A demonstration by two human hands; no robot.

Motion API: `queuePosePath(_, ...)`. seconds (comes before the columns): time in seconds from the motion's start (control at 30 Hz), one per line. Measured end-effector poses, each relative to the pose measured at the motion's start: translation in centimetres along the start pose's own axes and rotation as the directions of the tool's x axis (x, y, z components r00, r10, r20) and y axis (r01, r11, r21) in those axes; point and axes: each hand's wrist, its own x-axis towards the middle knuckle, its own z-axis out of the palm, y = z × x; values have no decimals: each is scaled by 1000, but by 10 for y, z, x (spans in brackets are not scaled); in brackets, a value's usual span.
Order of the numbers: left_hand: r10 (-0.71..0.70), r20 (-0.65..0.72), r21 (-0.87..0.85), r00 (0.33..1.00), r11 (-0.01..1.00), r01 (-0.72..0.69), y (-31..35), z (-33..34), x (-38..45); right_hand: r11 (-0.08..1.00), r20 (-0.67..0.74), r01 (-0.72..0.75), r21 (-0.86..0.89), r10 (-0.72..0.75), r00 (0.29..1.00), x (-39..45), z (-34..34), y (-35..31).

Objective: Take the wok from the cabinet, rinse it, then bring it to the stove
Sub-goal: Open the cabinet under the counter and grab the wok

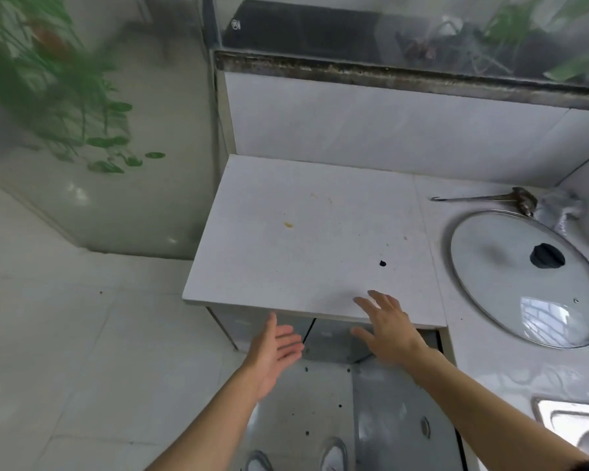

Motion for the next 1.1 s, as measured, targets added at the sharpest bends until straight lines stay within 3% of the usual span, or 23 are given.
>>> queuePosePath(0.17, -116, 16, -492, 993, 864, 109, 1, 4, 37, 1000, 30, 17, -5, -17, 999, 18, 15, 1)
queuePosePath(0.4, -58, 1, -789, 998, 613, 36, -1, 24, 53, 994, 68, 39, -101, -32, 997, 24, 28, 4)
queuePosePath(0.57, -48, -19, -805, 999, 593, 13, -9, 29, 58, 992, 90, 51, -118, -40, 995, 24, 22, 4)
queuePosePath(1.1, -54, -31, -652, 998, 758, 21, -32, 4, 49, 995, 73, 59, -77, -53, 996, 20, 25, 8)
